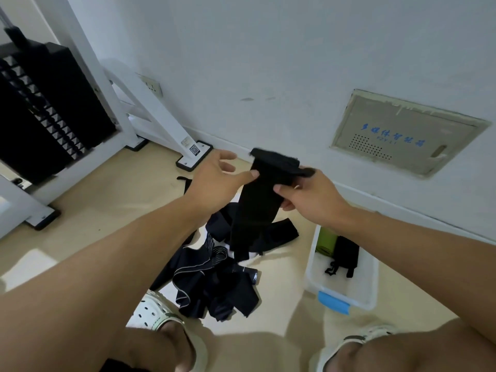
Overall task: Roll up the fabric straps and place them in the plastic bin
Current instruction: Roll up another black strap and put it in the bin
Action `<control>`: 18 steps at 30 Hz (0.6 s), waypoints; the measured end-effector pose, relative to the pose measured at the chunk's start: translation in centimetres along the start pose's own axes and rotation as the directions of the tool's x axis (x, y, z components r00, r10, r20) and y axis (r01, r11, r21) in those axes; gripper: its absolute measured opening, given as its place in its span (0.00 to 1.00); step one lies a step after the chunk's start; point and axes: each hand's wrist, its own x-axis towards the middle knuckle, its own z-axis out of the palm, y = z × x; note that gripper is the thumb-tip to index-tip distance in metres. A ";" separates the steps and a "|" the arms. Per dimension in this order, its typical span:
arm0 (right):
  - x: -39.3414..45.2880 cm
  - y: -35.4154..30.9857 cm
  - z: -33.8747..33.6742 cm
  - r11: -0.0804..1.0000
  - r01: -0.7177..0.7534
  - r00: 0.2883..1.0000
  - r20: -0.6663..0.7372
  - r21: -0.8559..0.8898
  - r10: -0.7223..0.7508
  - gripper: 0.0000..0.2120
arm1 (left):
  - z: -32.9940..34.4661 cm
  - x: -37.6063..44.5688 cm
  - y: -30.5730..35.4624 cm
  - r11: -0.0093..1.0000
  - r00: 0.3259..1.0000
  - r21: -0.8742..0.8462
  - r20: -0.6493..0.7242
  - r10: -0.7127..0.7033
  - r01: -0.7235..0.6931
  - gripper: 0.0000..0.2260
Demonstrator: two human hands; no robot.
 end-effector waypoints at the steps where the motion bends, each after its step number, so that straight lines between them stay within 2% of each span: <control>1: -0.1 -0.5 0.1 1.000 0.013 0.999 -0.039 0.013 -0.012 0.08 | -0.1 0.0 0.0 0.999 0.999 0.030 -0.010 -0.043 0.043 0.21; 2: -0.2 -0.9 0.2 0.999 0.037 0.997 -0.068 0.015 -0.036 0.08 | -0.2 0.0 0.0 0.997 0.997 0.027 0.036 -0.071 0.070 0.22; 4: -0.7 -1.7 0.5 0.994 0.104 0.992 -0.078 0.019 -0.102 0.07 | 0.1 -0.4 -0.1 0.999 0.973 -0.002 0.227 -0.047 0.049 0.24; 6: -1.1 -2.2 0.9 0.983 0.180 0.984 0.002 -0.038 -0.180 0.09 | 0.6 -0.8 -0.1 0.997 0.925 -0.072 0.379 0.023 0.005 0.26; 7: -1.2 -2.4 1.1 0.972 0.215 0.975 0.074 -0.095 -0.209 0.12 | 0.8 -0.8 -0.2 0.994 0.912 -0.112 0.406 0.059 -0.014 0.23; 9: -1.4 -2.4 1.6 0.952 0.273 0.949 0.201 -0.134 -0.244 0.13 | 0.9 -0.6 -0.5 0.987 0.928 -0.153 0.360 0.094 -0.040 0.13; 10: -1.5 -2.4 1.8 0.948 0.293 0.942 0.212 -0.128 -0.262 0.13 | 0.8 -0.2 -0.7 0.986 0.949 -0.157 0.301 0.091 -0.045 0.10; 11: -1.6 -2.4 1.8 0.945 0.304 0.943 0.176 -0.118 -0.282 0.13 | 0.7 0.1 -1.0 0.986 0.970 -0.159 0.229 0.085 -0.049 0.09; 13: -1.6 -2.4 1.7 0.952 0.296 0.955 -0.008 -0.082 -0.297 0.11 | 0.4 0.6 -1.2 0.981 0.988 -0.180 0.120 0.093 -0.071 0.09; 15: -1.0 -2.3 1.3 0.976 0.214 0.962 -0.165 -0.028 -0.216 0.17 | 0.1 0.8 -1.1 0.972 0.985 -0.215 0.122 0.120 -0.091 0.08; 16: -0.8 -2.3 1.2 0.990 0.143 0.977 -0.161 0.004 -0.141 0.24 | -0.1 0.8 -0.9 0.967 0.982 -0.237 0.141 0.127 -0.091 0.08; 18: -0.5 -1.9 1.2 0.998 -0.014 1.000 0.018 0.055 0.013 0.32 | -0.5 0.8 -0.5 0.959 0.977 -0.271 0.170 0.132 -0.082 0.10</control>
